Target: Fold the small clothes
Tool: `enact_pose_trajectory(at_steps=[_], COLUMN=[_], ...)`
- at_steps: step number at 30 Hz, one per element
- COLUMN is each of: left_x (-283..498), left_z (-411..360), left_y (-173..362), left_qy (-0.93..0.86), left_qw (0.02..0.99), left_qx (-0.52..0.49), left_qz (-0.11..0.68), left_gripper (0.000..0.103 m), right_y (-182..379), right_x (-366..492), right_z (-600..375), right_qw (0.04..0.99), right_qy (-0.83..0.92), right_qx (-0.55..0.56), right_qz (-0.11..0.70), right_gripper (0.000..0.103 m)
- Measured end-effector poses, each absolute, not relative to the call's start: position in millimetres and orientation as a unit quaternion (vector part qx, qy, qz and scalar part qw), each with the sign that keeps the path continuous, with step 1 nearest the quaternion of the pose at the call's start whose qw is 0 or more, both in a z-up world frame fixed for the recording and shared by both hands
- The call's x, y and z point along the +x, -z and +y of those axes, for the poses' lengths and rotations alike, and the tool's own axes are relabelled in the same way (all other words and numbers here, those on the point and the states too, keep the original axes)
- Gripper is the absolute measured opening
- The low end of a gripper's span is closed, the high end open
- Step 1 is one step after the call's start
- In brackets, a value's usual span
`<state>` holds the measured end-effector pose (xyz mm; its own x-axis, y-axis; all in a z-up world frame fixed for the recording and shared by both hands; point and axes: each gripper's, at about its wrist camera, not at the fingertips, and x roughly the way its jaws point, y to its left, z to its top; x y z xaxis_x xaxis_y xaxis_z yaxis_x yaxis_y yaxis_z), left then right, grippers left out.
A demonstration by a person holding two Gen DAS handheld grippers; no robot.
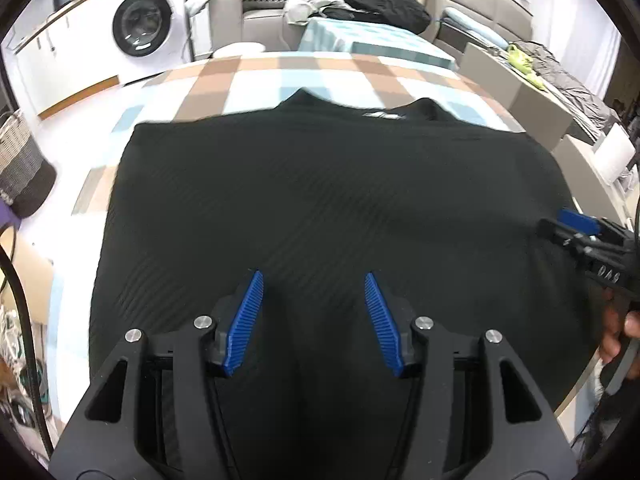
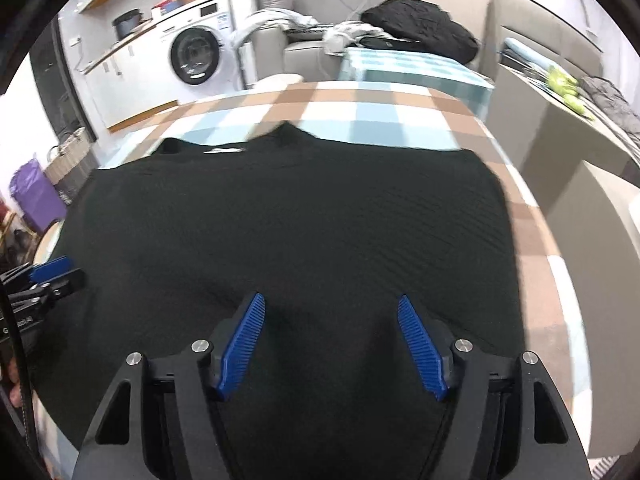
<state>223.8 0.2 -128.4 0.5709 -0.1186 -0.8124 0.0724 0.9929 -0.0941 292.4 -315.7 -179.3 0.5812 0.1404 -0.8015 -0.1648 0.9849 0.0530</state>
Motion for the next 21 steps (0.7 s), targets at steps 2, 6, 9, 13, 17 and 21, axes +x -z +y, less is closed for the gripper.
enact_pose_trajectory(at_steps=[2,6,9,13,17,21], left_x=[233,254,269,273,273,273], left_z=[-7,-27,-40,-45,-35,-25], left_y=[126,129,142,146,147,145], left_qy=[0.066,0.092,0.093,0.090,0.082,0.080], left_qw=[0.886,0.884,0.876,0.883,0.882,0.882], left_qx=[-0.029,-0.030,-0.022,-0.003,-0.007,-0.021], left_qz=[0.458,0.457,0.472,0.461,0.463,0.465], left_gripper=[0.052,0.052,0.053,0.055,0.055,0.055], right_y=[179,183,191,194,193,194], right_x=[298,308,316,318,317,320], right_z=[-303,-285,-277,-280,-304,-338], right_qw=[0.889,0.885,0.879,0.878,0.879,0.883], right_qy=[-0.096,-0.115,-0.127,-0.134,-0.123,-0.050], right_qx=[-0.017,-0.018,-0.021,-0.037,-0.028,-0.032], right_qz=[0.448,0.450,0.459,0.458,0.460,0.466], right_gripper=[0.071,0.071,0.071,0.073,0.075,0.074])
